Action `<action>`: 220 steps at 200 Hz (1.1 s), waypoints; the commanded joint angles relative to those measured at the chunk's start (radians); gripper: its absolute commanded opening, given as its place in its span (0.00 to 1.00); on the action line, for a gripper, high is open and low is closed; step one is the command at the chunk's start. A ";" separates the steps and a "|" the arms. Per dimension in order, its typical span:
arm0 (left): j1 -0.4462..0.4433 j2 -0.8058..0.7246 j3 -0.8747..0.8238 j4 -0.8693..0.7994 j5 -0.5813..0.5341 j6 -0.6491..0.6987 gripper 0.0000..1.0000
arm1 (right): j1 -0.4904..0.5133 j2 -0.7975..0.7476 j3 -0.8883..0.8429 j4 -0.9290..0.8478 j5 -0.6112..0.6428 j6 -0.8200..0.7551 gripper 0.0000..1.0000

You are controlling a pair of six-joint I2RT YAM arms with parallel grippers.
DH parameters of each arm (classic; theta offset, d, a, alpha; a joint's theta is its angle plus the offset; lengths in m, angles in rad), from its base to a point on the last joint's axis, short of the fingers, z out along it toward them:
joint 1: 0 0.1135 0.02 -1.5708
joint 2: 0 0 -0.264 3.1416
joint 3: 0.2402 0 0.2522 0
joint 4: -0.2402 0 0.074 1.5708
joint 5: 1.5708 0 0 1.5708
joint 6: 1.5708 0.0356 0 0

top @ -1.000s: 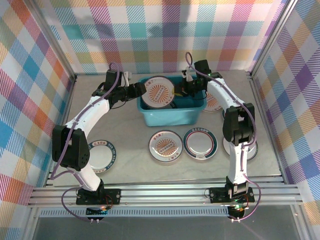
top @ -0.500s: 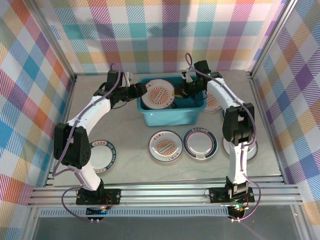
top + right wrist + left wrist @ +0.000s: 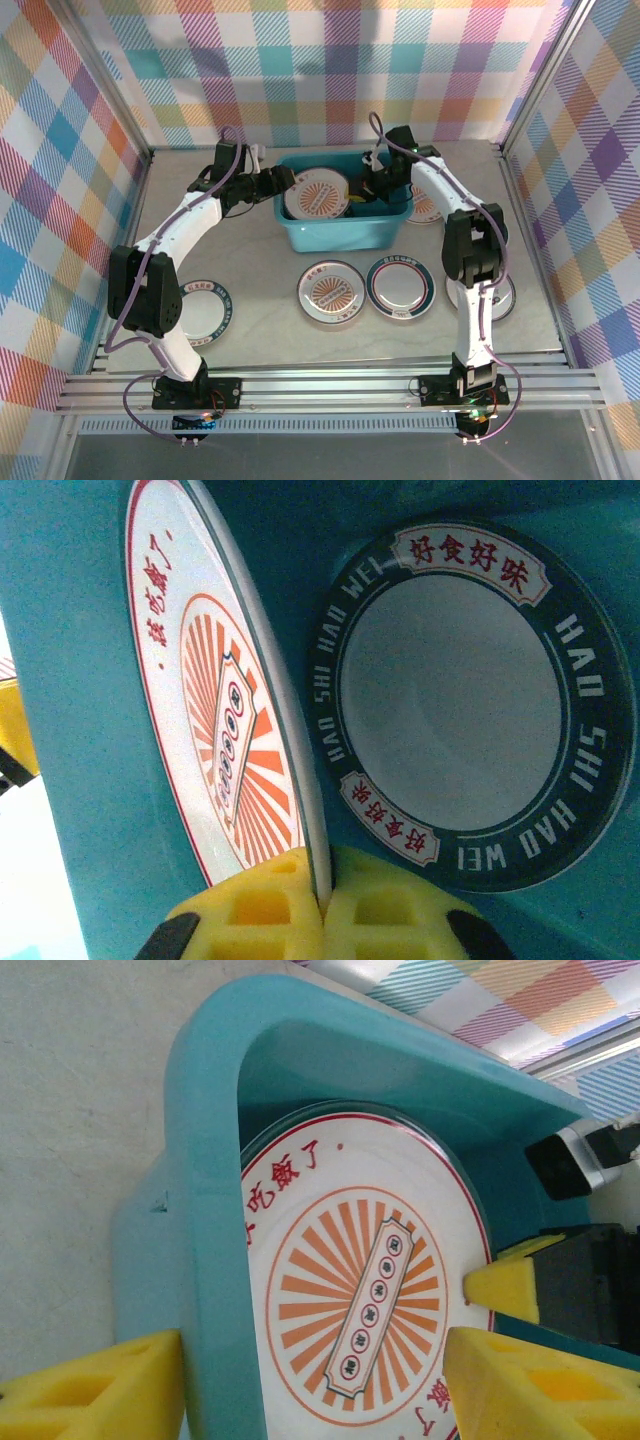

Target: Place the plates into the plastic bin on the countertop

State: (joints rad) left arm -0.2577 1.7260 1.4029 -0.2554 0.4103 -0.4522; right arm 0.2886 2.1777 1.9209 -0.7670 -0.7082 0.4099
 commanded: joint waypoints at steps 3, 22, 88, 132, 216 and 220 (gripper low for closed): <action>-0.014 -0.003 -0.009 0.043 0.037 -0.003 0.67 | 0.015 0.019 0.037 0.000 -0.044 0.011 0.00; -0.015 -0.005 -0.010 0.042 0.037 -0.002 0.67 | 0.015 0.032 0.035 0.004 -0.042 0.011 0.00; -0.017 -0.010 -0.013 0.036 0.038 0.000 0.67 | 0.015 0.065 -0.004 0.047 -0.028 0.012 0.00; -0.017 -0.018 -0.023 0.035 0.032 0.000 0.67 | 0.016 0.091 -0.018 0.049 -0.006 0.017 0.00; -0.020 -0.033 -0.044 0.039 0.028 -0.002 0.67 | 0.021 0.098 -0.052 0.045 0.061 0.018 0.00; -0.020 -0.034 -0.044 0.040 0.028 -0.001 0.67 | 0.021 0.097 -0.052 0.044 0.064 0.019 0.00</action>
State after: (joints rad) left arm -0.2710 1.7256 1.3758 -0.2478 0.4110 -0.4522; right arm 0.3027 2.2482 1.8954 -0.7380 -0.6422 0.4107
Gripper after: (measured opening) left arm 0.671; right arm 0.059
